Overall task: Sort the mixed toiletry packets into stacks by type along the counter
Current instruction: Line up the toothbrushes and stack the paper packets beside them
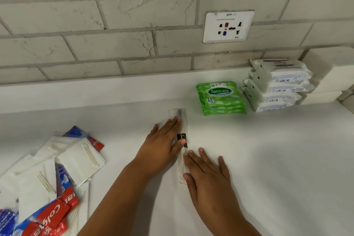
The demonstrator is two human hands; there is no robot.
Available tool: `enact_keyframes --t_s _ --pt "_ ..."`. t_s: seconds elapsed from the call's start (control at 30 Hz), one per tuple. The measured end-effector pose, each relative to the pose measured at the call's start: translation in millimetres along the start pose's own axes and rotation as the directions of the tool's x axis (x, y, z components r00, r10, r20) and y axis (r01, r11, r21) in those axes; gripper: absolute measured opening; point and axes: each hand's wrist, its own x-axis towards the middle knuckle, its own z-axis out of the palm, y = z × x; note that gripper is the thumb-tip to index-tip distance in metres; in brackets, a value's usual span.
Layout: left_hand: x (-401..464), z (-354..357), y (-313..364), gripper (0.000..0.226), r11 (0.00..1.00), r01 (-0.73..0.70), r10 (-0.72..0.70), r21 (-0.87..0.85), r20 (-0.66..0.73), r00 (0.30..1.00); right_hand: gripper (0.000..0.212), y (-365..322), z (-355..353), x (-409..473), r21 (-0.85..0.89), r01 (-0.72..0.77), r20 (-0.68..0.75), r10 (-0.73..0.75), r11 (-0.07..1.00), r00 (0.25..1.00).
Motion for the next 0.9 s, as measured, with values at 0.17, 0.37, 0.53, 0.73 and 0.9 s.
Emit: enact_keyframes --t_s 0.17,0.37,0.53,0.73,0.9 --pt "29.0 3.2 4.7 0.069 1.000 -0.004 0.004 0.013 -0.009 1.000 0.044 17.4 0.0 21.0 -0.034 -0.043 0.024 0.044 0.998 0.999" --pt "52.1 9.2 9.3 0.062 1.000 -0.004 0.004 -0.011 -0.035 0.999 0.045 32.2 -4.7 36.0 -0.026 -0.075 0.056 0.076 0.997 0.996" --pt "65.1 14.6 12.1 0.062 1.000 -0.021 0.020 -0.022 -0.035 0.999 0.046 35.9 -4.3 40.7 0.042 -0.107 0.075 0.103 0.993 0.992" --pt "68.4 19.4 11.7 0.062 1.000 -0.013 0.012 -0.016 -0.048 0.999 0.049 35.6 -1.4 41.0 0.095 -0.083 0.125 0.071 0.992 0.990" --pt "68.5 23.5 11.6 0.060 1.000 0.000 0.000 -0.001 -0.071 0.997 0.048 35.5 -1.9 40.2 0.117 -0.084 0.116 0.070 0.990 0.991"
